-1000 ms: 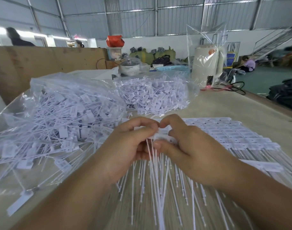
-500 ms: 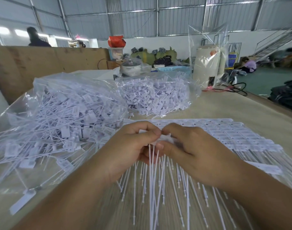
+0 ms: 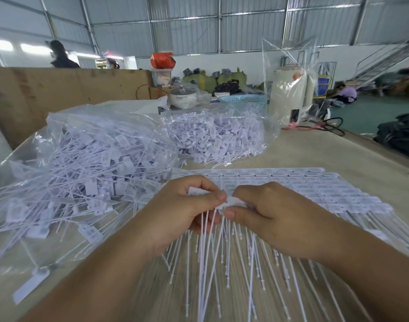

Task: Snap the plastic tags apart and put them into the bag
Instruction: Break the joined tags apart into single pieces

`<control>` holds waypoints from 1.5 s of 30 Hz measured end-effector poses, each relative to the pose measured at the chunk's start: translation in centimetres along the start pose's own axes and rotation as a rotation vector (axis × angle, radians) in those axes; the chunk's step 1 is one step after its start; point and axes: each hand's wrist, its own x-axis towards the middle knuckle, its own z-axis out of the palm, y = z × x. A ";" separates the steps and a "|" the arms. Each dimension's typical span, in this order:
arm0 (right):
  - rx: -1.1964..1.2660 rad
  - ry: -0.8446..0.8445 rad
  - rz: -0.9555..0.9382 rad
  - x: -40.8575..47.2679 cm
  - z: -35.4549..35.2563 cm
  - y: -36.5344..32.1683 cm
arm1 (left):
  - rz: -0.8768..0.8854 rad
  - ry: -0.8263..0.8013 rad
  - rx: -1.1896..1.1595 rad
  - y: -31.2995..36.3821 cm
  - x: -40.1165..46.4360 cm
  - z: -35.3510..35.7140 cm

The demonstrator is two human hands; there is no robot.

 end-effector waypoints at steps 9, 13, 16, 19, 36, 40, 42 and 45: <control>-0.089 0.168 -0.001 0.0 0.3 -0.8 | 0.064 0.049 -0.171 -0.2 0.4 0.0; -0.096 0.214 -0.002 0.1 0.4 -1.3 | 0.084 0.074 -0.231 0.2 0.2 0.2; -0.106 0.261 -0.011 0.0 0.5 -1.7 | 0.093 0.095 -0.247 0.4 0.1 0.3; -0.126 0.297 -0.008 0.0 0.7 -1.9 | 0.099 0.120 -0.282 0.4 0.1 0.5; -0.043 0.507 -0.012 0.3 1.5 -2.4 | 0.040 0.237 -0.518 0.9 0.1 1.7; -0.015 0.531 -0.016 0.4 1.6 -2.3 | 0.035 0.229 -0.521 1.0 0.1 1.7; 0.018 0.535 -0.030 0.4 1.6 -2.2 | 0.022 0.218 -0.545 1.0 0.1 1.7; 0.065 0.521 -0.067 0.4 1.3 -2.0 | -0.017 0.180 -0.599 1.1 0.0 1.8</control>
